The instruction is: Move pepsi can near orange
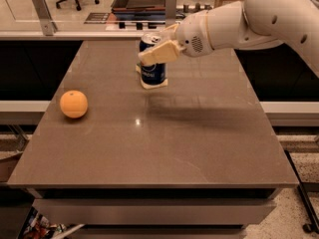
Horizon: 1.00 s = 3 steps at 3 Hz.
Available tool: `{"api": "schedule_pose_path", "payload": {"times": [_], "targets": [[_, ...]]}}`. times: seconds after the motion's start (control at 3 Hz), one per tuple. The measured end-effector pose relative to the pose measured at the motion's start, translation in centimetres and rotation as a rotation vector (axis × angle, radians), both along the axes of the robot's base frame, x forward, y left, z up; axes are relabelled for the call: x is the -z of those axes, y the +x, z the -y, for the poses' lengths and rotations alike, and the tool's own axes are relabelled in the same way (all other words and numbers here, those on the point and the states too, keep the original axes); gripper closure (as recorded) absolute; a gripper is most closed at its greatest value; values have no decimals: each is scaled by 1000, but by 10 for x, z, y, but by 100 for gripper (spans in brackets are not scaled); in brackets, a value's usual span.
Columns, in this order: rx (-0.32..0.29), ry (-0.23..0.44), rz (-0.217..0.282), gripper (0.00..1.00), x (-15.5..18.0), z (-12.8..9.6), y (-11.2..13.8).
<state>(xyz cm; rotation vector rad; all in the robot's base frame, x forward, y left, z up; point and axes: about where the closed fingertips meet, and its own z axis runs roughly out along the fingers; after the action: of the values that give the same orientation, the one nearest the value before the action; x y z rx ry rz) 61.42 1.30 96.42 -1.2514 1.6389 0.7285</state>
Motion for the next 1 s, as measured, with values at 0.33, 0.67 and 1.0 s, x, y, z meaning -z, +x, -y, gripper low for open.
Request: {"api": "schedule_pose_path", "payload": {"times": [0.33,0.67,1.0], "targets": [[-51,25,-20,100,6,-15,-20],[-89,41,-33,100,8,-29,-36],[-146,35,-18,100,9,-48,-52]]}}
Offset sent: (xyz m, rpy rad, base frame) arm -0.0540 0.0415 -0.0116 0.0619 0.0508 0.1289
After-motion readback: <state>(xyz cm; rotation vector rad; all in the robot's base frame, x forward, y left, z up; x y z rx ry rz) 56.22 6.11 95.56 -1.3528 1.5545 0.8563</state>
